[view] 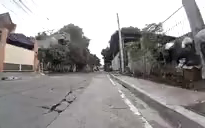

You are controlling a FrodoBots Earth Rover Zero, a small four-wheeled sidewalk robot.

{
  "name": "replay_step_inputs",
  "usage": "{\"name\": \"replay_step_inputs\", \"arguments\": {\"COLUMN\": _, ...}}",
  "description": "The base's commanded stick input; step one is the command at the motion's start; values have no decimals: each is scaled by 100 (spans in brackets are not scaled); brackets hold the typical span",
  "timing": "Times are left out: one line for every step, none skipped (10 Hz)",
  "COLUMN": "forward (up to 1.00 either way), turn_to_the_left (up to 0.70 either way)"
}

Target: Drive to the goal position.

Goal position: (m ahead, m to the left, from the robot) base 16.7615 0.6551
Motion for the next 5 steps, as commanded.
{"name": "replay_step_inputs", "arguments": {"forward": 100, "turn_to_the_left": 0}}
{"name": "replay_step_inputs", "arguments": {"forward": 100, "turn_to_the_left": 0}}
{"name": "replay_step_inputs", "arguments": {"forward": 100, "turn_to_the_left": 0}}
{"name": "replay_step_inputs", "arguments": {"forward": 100, "turn_to_the_left": 0}}
{"name": "replay_step_inputs", "arguments": {"forward": 100, "turn_to_the_left": 0}}
